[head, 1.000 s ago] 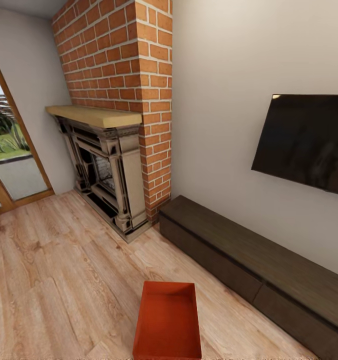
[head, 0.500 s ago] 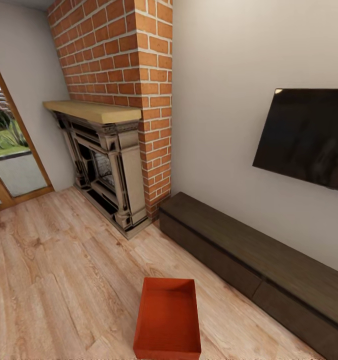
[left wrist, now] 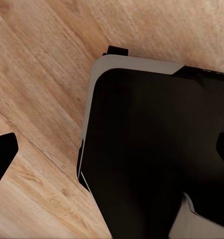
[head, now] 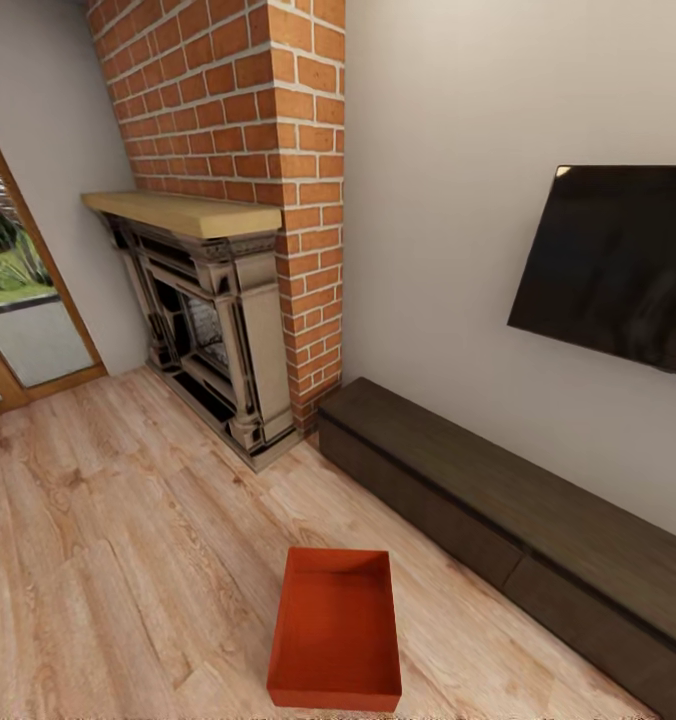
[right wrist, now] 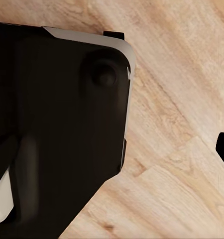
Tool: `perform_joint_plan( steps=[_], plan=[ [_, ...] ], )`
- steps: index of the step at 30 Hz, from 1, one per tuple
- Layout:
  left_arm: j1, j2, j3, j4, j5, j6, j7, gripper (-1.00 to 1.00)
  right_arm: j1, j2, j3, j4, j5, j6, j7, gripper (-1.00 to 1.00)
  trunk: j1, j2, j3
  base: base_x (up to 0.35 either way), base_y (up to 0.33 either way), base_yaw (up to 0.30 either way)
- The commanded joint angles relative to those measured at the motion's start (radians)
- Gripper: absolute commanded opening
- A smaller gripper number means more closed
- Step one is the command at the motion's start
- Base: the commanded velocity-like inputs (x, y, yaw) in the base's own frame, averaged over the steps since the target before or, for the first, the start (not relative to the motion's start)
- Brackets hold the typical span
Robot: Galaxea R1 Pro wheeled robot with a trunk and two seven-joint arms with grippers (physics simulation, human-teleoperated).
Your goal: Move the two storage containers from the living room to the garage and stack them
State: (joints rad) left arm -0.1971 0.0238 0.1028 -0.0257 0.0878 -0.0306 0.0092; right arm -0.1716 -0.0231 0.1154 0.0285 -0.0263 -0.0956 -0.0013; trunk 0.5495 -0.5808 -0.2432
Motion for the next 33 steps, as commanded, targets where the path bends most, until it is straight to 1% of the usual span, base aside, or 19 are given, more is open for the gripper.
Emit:
perform_joint_plan(
  steps=[1,33],
  plan=[
    [-0.001,0.000,0.003,0.001,0.009,-0.003,0.000,1.00,-0.002,0.000,0.007,0.003,-0.003,-0.006,0.000,1.00,0.000,-0.001,-0.003,0.000,0.000,0.000],
    [-0.001,0.000,0.007,0.001,0.012,-0.003,0.000,1.00,-0.002,-0.001,0.007,0.003,-0.006,-0.006,0.000,1.00,0.000,-0.001,-0.054,0.000,0.000,0.000]
  ],
)
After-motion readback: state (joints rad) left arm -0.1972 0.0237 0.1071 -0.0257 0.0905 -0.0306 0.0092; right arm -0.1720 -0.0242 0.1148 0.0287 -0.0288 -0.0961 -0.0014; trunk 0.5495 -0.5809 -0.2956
